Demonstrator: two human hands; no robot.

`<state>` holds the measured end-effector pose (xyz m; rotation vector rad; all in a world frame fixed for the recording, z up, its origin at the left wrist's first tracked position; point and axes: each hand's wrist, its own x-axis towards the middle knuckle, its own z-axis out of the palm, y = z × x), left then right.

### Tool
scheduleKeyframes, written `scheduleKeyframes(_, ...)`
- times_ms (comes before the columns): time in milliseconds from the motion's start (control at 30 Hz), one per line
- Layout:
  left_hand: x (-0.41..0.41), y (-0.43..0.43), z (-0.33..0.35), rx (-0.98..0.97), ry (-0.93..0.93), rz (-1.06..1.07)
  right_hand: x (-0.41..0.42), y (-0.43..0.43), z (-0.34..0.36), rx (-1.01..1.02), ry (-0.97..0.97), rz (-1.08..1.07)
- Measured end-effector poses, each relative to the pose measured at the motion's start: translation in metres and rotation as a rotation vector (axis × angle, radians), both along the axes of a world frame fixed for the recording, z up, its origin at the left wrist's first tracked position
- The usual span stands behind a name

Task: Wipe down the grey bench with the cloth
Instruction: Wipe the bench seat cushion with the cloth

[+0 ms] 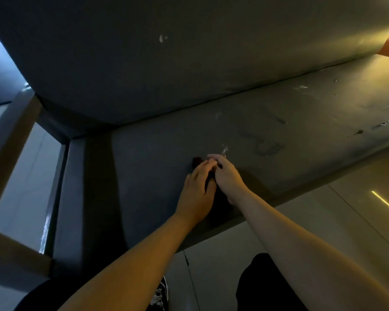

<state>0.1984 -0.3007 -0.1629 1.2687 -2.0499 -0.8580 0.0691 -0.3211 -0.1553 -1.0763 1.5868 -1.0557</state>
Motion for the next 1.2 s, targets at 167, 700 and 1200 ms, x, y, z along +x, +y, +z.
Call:
scheduleKeyframes(167, 0.003, -0.025, -0.02, -0.102, -0.326, -0.022, -0.011, -0.009, 0.003, -0.066, 0.089, 0.138)
scheduleKeyframes(700, -0.001, -0.147, -0.014, 0.075, -0.359, 0.261, -0.053, -0.015, -0.045, -0.238, 0.815, -0.148)
scheduleKeyframes(1200, -0.032, -0.105, -0.014, -0.153, -0.471, -0.101, -0.05, -0.013, -0.045, -0.204, 0.811, -0.174)
